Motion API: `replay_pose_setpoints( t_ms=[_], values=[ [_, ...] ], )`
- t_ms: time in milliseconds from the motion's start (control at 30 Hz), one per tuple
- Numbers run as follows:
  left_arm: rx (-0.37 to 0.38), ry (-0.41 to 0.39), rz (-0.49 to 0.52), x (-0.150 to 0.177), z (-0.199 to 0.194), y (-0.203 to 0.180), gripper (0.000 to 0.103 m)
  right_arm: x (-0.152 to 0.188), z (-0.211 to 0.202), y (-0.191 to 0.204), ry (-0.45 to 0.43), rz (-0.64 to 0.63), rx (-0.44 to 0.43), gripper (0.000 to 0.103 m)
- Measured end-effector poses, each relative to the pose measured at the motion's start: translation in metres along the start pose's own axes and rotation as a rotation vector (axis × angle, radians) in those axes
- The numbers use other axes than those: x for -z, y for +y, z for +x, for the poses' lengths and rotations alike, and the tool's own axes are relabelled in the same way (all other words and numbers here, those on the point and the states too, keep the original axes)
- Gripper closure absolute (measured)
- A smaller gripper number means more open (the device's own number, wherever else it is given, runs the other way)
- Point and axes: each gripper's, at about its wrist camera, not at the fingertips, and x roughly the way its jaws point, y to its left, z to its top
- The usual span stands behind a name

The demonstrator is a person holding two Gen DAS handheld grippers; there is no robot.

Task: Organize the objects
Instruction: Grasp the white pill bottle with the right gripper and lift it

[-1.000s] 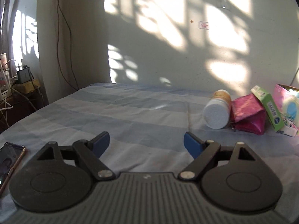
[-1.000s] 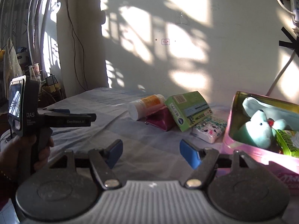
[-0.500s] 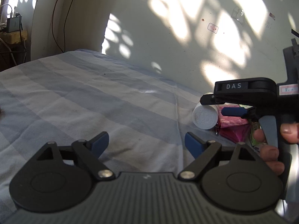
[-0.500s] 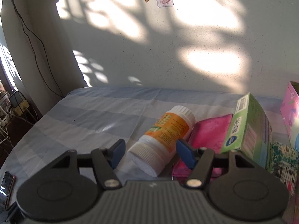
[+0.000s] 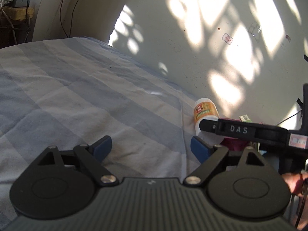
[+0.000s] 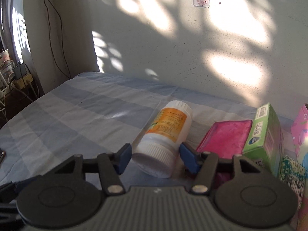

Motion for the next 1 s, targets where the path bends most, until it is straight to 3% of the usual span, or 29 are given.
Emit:
replay_pose_setpoints(
  t_ms=[133, 367, 467, 633, 900, 1000],
  values=[
    [0.043, 0.007, -0.022, -0.001, 0.0, 0.003, 0.012, 0.041, -0.054, 0.01, 0.005, -0.14, -0.092, 0.049],
    [0.361, 0.159, 0.048, 0.008, 0.011, -0.017, 0.012, 0.122, -0.157, -0.015, -0.047, -0.2, -0.109, 0.053],
    [0.432, 0.191, 0.105, 0.014, 0.01, -0.035, 0.012, 0.149, -0.181, -0.031, -0.074, -0.165, -0.06, 0.049],
    [0.491, 0.228, 0.159, 0.022, 0.003, -0.07, 0.011, 0.174, -0.191, -0.047, -0.091, -0.059, -0.098, 0.044],
    [0.471, 0.256, 0.228, 0.029, 0.016, -0.126, 0.007, 0.169, -0.17, -0.059, -0.07, 0.067, -0.103, 0.031],
    [0.467, 0.268, 0.296, 0.036, 0.019, -0.138, 0.014, 0.167, -0.16, -0.068, -0.054, 0.113, -0.141, 0.03]
  ],
)
